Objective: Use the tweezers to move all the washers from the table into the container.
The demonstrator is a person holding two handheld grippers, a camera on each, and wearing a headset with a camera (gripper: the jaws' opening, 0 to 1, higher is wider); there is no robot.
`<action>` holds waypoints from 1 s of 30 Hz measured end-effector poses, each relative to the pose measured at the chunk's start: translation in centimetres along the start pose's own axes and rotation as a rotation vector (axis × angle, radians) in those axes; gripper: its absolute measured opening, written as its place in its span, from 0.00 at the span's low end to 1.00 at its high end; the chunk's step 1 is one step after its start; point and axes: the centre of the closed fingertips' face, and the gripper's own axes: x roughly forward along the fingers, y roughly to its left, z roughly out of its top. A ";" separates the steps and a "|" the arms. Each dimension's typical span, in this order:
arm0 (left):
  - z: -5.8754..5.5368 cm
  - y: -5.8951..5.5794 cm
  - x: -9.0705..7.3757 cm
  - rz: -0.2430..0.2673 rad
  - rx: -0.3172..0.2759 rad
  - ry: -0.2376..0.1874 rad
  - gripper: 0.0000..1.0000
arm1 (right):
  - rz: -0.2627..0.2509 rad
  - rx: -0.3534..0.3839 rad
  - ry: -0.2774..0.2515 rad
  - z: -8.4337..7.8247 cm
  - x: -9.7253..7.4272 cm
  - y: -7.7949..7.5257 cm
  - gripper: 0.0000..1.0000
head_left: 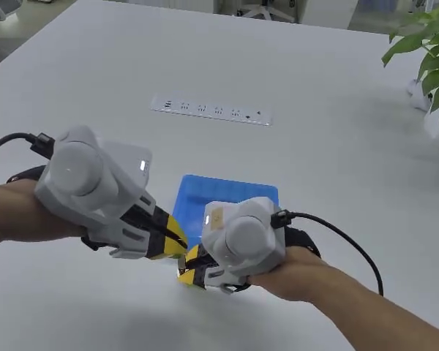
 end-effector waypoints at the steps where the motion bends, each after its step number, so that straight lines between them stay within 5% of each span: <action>1: 0.1 0.0 -0.1 0.001 0.001 -0.001 0.06 | -0.001 -0.003 0.000 0.1 -0.1 0.0 0.10; 17: 2.9 -0.3 -2.4 0.041 0.043 -0.022 0.06 | -0.032 -0.006 -0.042 2.6 -2.6 -0.1 0.10; 30: 5.5 0.7 -3.0 0.052 0.089 -0.044 0.06 | -0.088 -0.027 -0.039 3.3 -5.1 -1.6 0.10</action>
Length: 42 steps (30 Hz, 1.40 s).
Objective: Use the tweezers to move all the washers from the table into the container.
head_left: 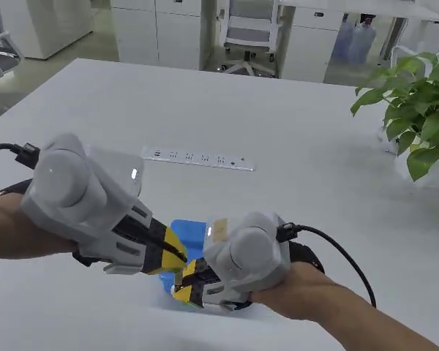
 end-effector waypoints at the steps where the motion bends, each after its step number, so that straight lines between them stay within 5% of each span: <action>1: 0.3 0.2 0.0 0.000 0.007 -0.003 0.06 | -0.007 -0.002 0.000 0.0 -0.2 -0.3 0.10; 23: 2.2 4.1 2.1 -0.017 0.083 -0.018 0.06 | -0.101 0.020 0.012 -1.9 -2.3 -5.1 0.10; 42: -0.1 6.3 5.5 -0.051 0.059 -0.007 0.06 | -0.084 0.055 0.037 -5.7 -0.5 -7.3 0.10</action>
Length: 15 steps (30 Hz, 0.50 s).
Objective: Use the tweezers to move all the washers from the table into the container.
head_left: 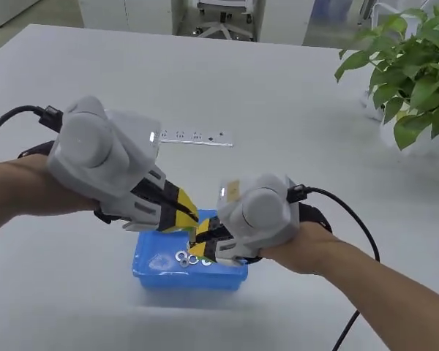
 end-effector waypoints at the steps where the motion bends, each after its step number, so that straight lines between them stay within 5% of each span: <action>1: -0.2 0.1 0.2 -0.002 -0.004 -0.001 0.06 | 0.003 0.002 0.001 -0.1 0.1 0.0 0.10; 15: -2.0 1.0 2.3 -0.018 -0.047 0.005 0.06 | 0.043 0.030 0.024 -2.5 1.8 -0.6 0.10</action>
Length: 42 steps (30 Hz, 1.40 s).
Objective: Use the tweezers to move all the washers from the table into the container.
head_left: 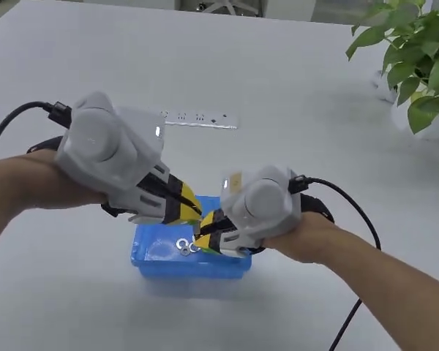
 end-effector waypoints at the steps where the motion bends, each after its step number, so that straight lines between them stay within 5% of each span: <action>1: 0.0 0.1 0.1 -0.001 -0.003 -0.001 0.06 | 0.001 0.001 0.001 -0.1 0.1 -0.1 0.10; 18: -0.3 0.1 0.8 -0.007 -0.008 0.001 0.06 | 0.005 -0.007 0.016 -0.8 0.4 -0.1 0.11; 42: 1.3 -0.7 -1.9 0.019 0.016 -0.019 0.05 | -0.035 -0.032 -0.023 1.7 -1.7 0.5 0.12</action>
